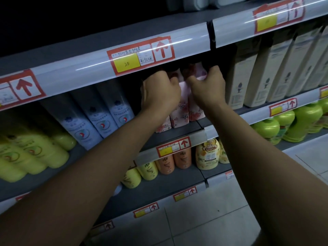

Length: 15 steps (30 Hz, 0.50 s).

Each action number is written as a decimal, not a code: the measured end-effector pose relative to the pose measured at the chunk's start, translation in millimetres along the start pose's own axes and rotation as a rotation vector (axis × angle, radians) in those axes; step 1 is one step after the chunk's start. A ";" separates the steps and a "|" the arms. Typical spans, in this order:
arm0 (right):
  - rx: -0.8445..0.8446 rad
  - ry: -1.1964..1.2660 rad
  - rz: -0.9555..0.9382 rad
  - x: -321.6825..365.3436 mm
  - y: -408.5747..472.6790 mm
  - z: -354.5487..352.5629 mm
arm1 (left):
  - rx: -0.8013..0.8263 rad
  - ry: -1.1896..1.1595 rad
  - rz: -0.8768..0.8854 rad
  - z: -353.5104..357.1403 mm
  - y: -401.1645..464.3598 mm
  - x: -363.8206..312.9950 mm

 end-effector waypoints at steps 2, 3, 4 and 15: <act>-0.014 -0.010 0.015 -0.9 5.7 -0.2 | 0.055 0.003 -0.047 2.0 2.9 -0.4; -0.010 -0.017 0.018 -1.2 7.9 -1.3 | 0.071 0.003 -0.063 2.9 3.3 -0.3; -0.001 -0.025 0.014 -0.7 8.9 -3.2 | 0.072 0.005 -0.071 3.0 2.9 -0.3; 0.097 -0.063 -0.092 -14.7 24.3 -0.5 | -0.078 0.249 0.118 -7.3 -9.1 -23.1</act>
Point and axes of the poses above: each hand's wrist, its own y-axis towards the middle knuckle, its own z-axis out of the palm, x = y × z, the point moved 5 cm from there along y, towards the middle knuckle, and after that the axes turned 8 degrees about -y, right-handed, at the moved point
